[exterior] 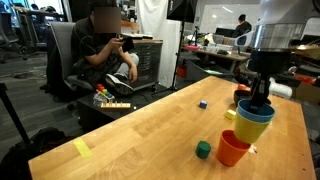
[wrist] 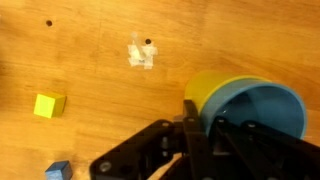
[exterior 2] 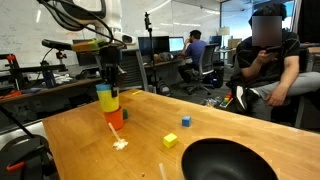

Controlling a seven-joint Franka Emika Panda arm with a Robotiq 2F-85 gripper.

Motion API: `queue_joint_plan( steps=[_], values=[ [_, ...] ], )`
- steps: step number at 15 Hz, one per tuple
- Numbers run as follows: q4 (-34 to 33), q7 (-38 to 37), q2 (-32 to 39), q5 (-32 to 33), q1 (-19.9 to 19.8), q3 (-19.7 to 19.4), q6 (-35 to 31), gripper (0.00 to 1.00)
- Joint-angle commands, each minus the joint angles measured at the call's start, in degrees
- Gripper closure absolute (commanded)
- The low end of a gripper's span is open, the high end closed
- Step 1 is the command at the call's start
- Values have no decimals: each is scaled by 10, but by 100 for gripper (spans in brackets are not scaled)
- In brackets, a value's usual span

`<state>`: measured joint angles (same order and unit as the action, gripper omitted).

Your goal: Stack the cups from blue to yellow to orange

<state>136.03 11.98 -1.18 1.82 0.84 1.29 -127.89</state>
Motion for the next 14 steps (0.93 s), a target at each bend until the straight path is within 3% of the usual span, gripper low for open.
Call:
queue_joint_plan(
  steps=[1, 7, 14],
  values=[
    [9, 41, -12, -15, 1, -3, 1, 98],
    [-1, 102, -1, -52, 0, -6, -1, 98],
    [-19, 93, 35, -50, -1, -3, -28, 98]
  ],
)
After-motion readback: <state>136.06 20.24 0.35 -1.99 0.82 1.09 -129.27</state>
